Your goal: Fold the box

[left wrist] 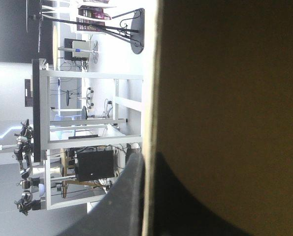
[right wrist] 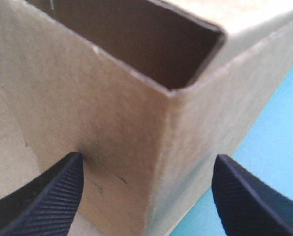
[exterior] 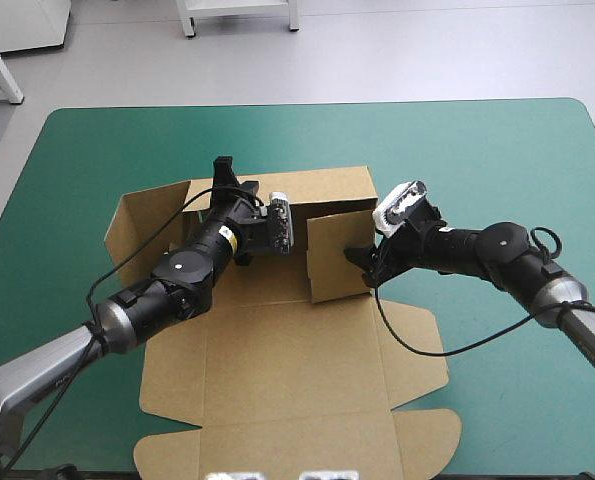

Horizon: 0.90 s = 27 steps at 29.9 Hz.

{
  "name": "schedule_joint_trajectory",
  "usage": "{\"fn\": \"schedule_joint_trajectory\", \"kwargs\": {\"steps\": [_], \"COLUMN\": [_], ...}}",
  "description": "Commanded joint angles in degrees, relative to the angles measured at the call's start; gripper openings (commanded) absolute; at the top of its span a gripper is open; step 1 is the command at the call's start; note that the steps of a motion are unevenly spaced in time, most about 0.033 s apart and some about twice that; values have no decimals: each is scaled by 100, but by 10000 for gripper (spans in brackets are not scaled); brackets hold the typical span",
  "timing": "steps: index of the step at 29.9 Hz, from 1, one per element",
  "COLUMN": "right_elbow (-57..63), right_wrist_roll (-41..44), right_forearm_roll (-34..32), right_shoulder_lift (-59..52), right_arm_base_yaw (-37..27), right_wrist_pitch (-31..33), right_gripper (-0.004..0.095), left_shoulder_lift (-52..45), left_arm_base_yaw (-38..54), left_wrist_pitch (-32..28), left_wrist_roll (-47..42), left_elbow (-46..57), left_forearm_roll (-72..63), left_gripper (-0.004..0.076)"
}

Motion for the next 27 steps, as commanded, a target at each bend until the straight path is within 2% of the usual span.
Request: {"fn": "schedule_joint_trajectory", "kwargs": {"steps": [1,15,27], "right_elbow": [-160,-171,-213], "right_wrist_roll": [-48,-775,-2271], "right_forearm_roll": [575,1338,2369], "right_shoulder_lift": [-157,-37,83], "right_arm_base_yaw": [15,15,3], "right_wrist_pitch": [-527,-1060,-1456], "right_gripper": [675,677,677], "left_shoulder_lift": [-132,-34,-34], "left_arm_base_yaw": [-43,-43,-43], "left_wrist_pitch": [-34,165,178], "left_wrist_roll": [-134,-134,-354], "left_elbow": [-131,-205,-205], "left_forearm_roll": [309,299,467], "left_gripper": [-8,-8,-8]}}
